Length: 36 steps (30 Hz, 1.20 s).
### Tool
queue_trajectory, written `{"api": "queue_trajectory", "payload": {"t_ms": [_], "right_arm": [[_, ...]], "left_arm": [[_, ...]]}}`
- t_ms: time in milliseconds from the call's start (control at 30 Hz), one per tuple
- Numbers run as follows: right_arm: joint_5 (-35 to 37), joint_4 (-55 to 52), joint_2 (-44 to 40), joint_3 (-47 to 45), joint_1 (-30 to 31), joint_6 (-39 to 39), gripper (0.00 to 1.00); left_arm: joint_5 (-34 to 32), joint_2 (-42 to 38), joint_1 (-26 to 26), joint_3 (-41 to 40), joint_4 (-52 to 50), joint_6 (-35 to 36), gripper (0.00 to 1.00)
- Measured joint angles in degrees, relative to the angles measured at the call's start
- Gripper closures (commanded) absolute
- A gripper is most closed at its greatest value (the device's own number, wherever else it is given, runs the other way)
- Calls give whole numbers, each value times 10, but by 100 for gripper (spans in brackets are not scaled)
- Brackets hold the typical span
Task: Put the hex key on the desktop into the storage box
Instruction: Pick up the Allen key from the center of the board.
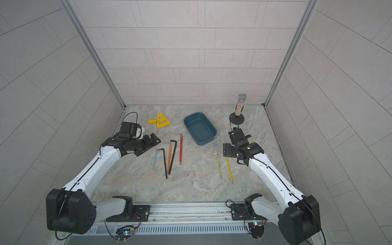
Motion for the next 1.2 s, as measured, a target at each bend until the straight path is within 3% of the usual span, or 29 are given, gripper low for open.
{"api": "queue_trajectory", "payload": {"t_ms": [333,600,1067,1200], "right_arm": [[9,39,14,-60,71,27,29],[10,75,76,-80,116,47,33],[13,162,171,-121,133,81,39],[17,179,194,-121,140,84,47]], "left_arm": [[16,25,-23,1,-13,38,0],[23,38,-23,-25,-3,50,0],[8,32,-23,-26,-3,61,0],[8,30,-23,-26,-3,61,0]]}}
